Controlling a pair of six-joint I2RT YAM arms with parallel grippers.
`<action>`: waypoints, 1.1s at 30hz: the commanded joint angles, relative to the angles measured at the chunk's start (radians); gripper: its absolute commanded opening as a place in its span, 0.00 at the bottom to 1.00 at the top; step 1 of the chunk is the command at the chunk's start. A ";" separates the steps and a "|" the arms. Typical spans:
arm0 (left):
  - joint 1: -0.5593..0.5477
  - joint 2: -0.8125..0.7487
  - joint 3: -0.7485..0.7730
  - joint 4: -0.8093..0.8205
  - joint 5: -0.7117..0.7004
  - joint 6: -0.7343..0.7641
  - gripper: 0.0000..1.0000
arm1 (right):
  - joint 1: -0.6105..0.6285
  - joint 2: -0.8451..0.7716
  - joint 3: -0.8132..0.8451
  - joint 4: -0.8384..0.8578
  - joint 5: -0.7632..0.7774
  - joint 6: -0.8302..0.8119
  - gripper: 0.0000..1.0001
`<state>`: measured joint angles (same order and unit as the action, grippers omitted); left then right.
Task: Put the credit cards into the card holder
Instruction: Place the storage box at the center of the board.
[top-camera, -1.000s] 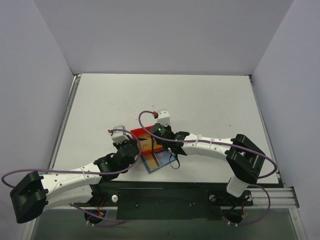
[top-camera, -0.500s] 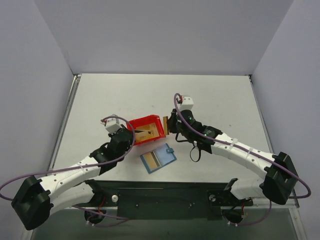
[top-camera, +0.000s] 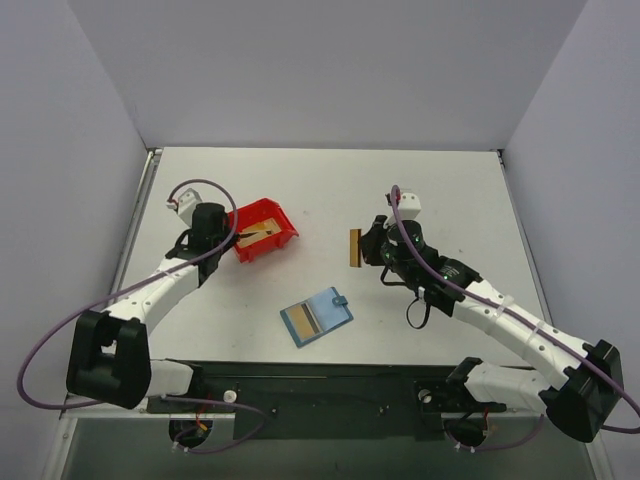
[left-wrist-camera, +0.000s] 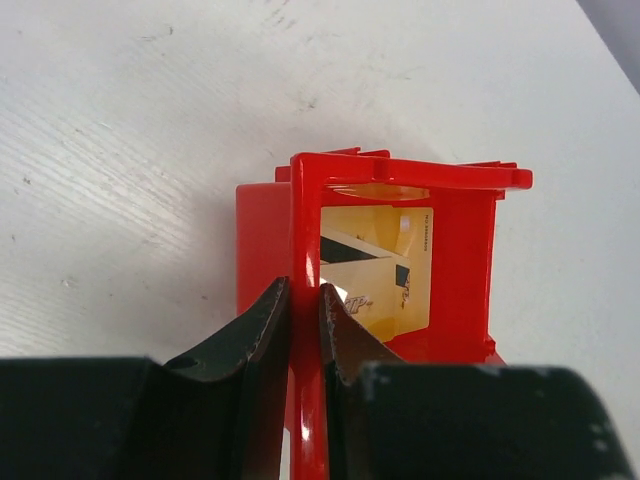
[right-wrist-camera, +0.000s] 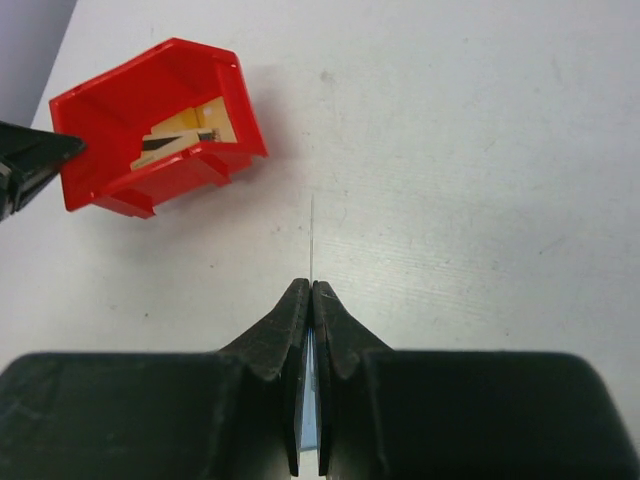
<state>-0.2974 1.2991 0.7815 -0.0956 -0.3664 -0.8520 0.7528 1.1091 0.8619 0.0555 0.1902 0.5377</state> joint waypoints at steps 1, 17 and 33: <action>0.082 0.052 0.062 0.057 0.113 0.016 0.00 | -0.015 -0.038 -0.027 -0.037 -0.026 0.001 0.00; 0.239 0.184 0.064 0.185 0.242 0.022 0.31 | -0.043 -0.101 -0.058 -0.091 -0.031 0.010 0.00; 0.239 -0.116 0.128 0.037 0.323 0.106 0.72 | -0.181 -0.141 -0.015 -0.085 -0.162 0.024 0.00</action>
<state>-0.0635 1.2835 0.8555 -0.0547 -0.1211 -0.8173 0.6189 1.0027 0.8093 -0.0433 0.0963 0.5491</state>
